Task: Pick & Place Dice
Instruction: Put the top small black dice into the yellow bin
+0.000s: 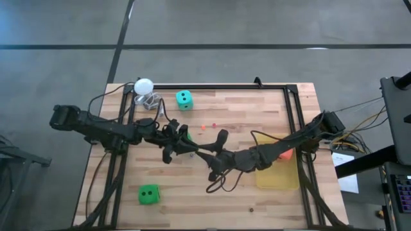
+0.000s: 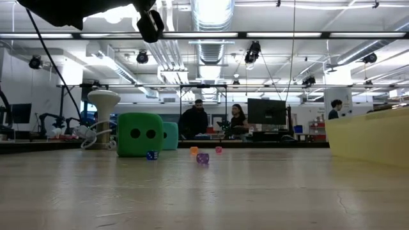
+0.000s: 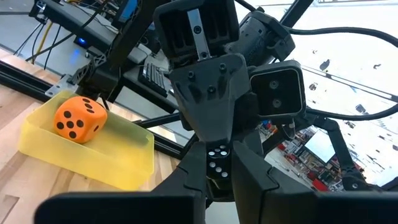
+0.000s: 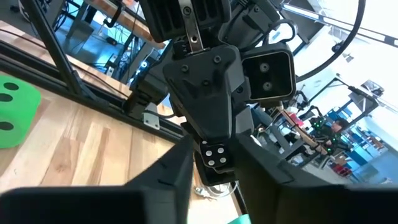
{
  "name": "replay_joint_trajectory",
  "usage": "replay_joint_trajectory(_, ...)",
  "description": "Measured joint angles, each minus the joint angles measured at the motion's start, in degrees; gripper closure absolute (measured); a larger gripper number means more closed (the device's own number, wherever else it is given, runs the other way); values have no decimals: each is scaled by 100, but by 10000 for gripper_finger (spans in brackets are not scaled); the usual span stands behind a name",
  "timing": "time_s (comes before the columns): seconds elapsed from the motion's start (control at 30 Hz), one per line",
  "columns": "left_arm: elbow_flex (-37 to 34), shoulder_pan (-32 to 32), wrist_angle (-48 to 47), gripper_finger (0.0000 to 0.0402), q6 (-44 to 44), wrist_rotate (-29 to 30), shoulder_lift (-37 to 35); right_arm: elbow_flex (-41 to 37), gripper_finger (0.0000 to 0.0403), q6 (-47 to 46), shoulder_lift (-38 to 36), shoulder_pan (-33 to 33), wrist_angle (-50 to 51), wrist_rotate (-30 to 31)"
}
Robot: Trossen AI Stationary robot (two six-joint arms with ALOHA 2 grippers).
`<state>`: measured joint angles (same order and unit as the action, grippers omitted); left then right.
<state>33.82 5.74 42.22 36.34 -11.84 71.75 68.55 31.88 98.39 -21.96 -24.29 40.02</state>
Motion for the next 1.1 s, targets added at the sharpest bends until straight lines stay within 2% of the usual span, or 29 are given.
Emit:
replay_joint_trajectory(0.17,0,-4,-3,358,41,-24,0,0,366,50,0,0,7,1)
replay_joint_trajectory(0.5,0,0,-4,357,173,-20,0,0,366,-24,0,0,23,1)
replay_joint_trajectory(0.73,0,0,6,314,211,7,0,2,366,-62,1,0,31,3)
replay_joint_trajectory(1.1,0,-4,84,306,274,20,0,11,366,-343,1,-38,162,1)
